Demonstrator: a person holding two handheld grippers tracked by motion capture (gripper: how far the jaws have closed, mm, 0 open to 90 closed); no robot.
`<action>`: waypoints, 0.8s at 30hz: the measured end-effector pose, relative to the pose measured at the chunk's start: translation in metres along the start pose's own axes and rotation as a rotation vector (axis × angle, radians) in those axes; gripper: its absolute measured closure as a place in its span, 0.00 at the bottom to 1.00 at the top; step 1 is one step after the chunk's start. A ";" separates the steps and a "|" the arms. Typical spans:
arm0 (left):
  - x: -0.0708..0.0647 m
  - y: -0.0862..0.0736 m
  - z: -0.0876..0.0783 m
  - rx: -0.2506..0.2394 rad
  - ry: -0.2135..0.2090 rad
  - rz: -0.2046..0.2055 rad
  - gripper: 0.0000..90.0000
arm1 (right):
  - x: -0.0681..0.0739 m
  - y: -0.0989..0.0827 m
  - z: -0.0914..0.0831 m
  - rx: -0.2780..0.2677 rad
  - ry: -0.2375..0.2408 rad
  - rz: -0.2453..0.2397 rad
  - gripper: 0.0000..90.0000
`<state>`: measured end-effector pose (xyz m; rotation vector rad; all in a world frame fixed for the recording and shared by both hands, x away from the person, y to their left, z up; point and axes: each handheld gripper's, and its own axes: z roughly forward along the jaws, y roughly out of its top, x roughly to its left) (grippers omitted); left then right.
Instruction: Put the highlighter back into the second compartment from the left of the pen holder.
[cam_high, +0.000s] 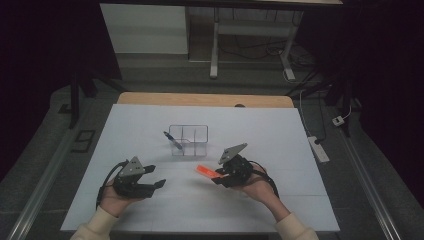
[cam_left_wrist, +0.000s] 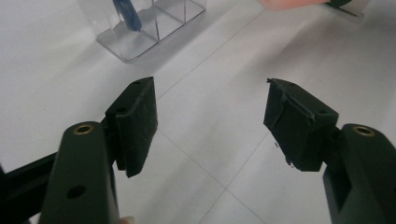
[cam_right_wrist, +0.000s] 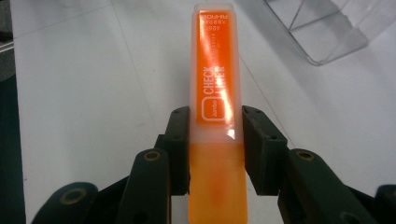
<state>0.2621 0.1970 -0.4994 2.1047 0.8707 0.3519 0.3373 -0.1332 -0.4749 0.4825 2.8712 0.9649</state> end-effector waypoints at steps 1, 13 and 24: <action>-0.001 0.001 0.001 0.002 0.001 0.006 0.38 | 0.001 0.000 0.001 0.003 0.001 -0.004 0.71; -0.011 0.019 0.016 0.077 -0.013 0.081 0.35 | 0.012 0.005 0.010 0.019 0.034 -0.057 0.71; -0.018 0.025 0.025 0.114 -0.034 0.135 0.33 | 0.018 0.007 0.017 0.029 0.053 -0.081 0.71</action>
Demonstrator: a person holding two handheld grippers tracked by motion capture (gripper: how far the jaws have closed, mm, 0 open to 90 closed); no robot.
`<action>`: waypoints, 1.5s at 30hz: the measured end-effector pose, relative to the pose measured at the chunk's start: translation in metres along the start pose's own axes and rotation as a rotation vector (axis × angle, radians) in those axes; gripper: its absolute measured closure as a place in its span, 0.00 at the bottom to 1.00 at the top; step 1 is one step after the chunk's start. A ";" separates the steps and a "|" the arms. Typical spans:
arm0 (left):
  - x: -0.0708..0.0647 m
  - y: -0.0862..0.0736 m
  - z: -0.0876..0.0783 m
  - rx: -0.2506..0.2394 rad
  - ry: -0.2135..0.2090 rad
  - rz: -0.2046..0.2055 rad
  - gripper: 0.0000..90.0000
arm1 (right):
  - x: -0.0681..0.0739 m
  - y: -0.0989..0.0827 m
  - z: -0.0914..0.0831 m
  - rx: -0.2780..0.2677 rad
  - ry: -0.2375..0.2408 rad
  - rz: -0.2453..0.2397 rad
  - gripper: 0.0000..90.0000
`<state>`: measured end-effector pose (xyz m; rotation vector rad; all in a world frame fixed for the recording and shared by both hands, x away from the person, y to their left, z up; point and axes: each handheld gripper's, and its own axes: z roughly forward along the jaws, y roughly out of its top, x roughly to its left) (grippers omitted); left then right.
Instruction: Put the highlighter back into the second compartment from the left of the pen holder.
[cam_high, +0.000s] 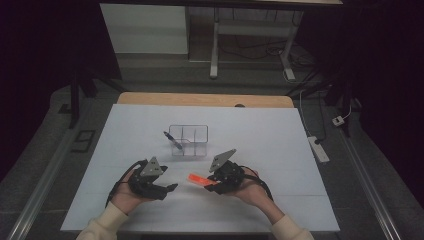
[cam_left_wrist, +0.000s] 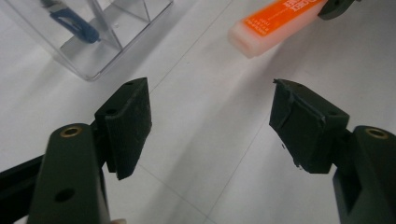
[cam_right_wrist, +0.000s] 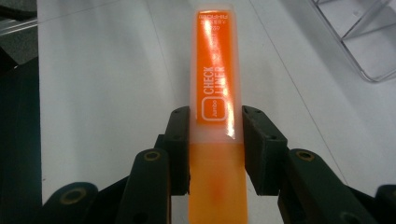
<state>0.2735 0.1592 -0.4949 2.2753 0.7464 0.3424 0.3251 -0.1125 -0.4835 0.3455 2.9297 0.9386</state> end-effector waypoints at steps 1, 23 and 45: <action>-0.001 0.001 0.001 -0.001 0.000 0.002 0.33 | 0.000 0.000 0.000 0.004 0.002 -0.002 0.71; -0.005 0.022 0.018 0.036 -0.076 0.078 0.32 | 0.004 0.002 0.003 0.009 0.012 -0.033 0.71; -0.016 0.036 0.031 0.089 -0.136 0.190 0.33 | 0.007 0.006 0.008 0.034 0.034 -0.100 0.71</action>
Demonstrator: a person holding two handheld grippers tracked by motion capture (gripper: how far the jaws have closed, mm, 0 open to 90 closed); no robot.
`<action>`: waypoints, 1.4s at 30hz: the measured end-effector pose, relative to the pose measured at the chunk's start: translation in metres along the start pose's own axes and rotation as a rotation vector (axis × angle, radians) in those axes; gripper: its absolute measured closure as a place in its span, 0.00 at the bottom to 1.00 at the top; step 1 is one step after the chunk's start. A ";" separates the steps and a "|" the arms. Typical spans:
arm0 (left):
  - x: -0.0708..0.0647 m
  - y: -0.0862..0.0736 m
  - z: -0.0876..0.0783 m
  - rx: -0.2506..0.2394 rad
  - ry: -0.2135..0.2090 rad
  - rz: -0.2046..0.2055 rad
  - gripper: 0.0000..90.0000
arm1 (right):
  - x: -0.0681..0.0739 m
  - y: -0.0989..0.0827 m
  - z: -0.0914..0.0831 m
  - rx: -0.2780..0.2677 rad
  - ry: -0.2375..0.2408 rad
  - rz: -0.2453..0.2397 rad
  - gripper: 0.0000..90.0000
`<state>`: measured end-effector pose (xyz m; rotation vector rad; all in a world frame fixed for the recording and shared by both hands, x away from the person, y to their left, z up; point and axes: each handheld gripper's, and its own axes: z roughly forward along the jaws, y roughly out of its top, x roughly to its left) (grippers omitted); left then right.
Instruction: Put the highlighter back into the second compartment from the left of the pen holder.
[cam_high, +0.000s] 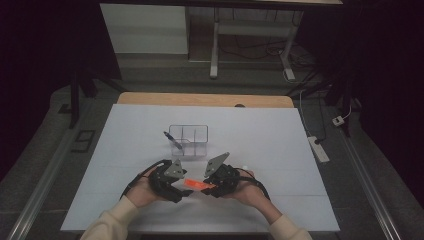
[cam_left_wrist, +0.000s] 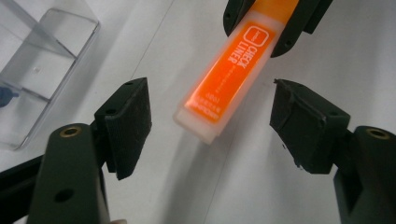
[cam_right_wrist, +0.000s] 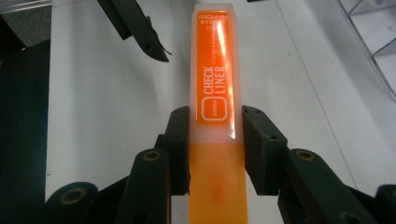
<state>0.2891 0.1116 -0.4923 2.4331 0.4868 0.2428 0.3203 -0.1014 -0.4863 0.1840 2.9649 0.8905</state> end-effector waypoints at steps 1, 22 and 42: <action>0.000 0.001 0.000 0.002 0.000 0.004 0.33 | 0.000 0.000 0.000 0.000 0.001 -0.001 0.71; -0.006 0.008 0.018 0.101 -0.031 0.172 0.58 | 0.003 0.003 0.002 0.025 0.008 -0.075 0.71; -0.009 0.006 0.017 0.099 -0.058 0.220 0.72 | 0.004 0.002 -0.001 -0.039 0.004 -0.083 0.64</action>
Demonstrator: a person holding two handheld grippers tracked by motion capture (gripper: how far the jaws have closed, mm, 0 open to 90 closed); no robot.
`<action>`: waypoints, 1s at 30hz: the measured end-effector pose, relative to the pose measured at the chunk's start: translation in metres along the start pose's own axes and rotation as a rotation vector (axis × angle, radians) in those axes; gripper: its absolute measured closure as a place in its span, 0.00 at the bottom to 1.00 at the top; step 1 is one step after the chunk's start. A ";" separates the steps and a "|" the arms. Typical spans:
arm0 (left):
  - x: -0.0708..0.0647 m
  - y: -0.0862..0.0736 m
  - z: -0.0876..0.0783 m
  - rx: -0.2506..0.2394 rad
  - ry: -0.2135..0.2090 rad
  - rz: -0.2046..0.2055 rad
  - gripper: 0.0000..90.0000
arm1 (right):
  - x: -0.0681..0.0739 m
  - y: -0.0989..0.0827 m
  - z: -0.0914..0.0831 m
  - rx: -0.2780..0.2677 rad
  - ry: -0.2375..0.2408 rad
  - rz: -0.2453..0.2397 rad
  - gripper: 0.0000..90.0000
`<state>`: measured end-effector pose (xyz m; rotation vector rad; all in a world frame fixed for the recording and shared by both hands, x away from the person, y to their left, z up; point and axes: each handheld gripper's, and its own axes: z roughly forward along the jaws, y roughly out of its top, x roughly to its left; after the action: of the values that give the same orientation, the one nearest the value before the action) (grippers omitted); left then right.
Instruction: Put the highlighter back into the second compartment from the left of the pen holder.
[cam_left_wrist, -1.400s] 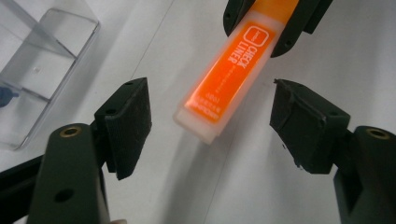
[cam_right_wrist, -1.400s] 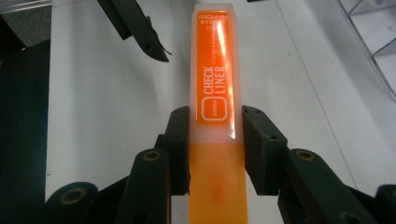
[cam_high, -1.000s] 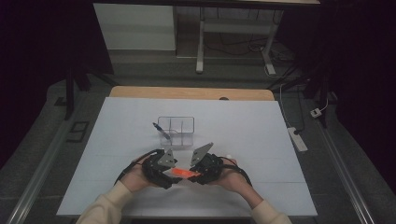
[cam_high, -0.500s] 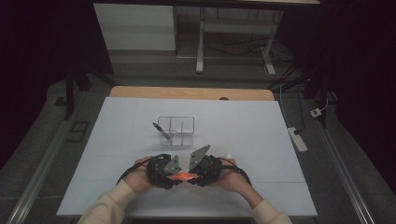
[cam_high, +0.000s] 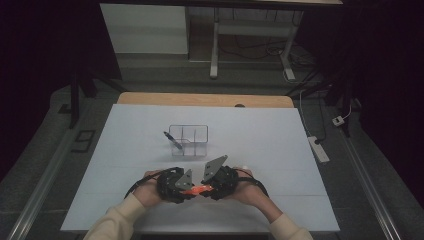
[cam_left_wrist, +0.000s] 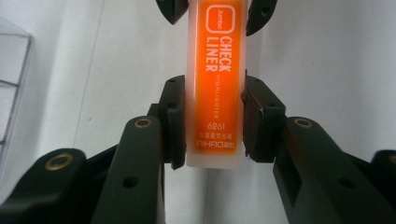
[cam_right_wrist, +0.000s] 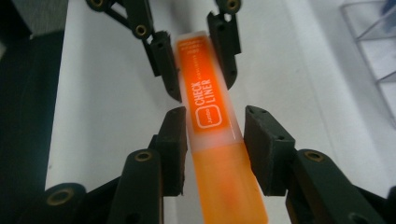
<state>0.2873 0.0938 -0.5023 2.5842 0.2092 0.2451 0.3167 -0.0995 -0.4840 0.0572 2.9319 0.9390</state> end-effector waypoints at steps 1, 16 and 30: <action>0.001 -0.001 -0.001 -0.005 0.005 -0.005 0.72 | -0.001 0.000 -0.002 -0.008 -0.006 0.016 0.62; 0.007 -0.010 -0.019 -0.110 0.100 -0.080 0.72 | -0.018 -0.013 -0.041 -0.304 -0.141 0.229 0.41; 0.016 -0.020 -0.029 -0.201 0.165 -0.187 0.72 | -0.027 -0.031 -0.052 -0.418 -0.176 0.352 0.32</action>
<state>0.2945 0.1283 -0.4868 2.3283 0.4593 0.3893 0.3396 -0.1560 -0.4588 0.6131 2.5502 1.4867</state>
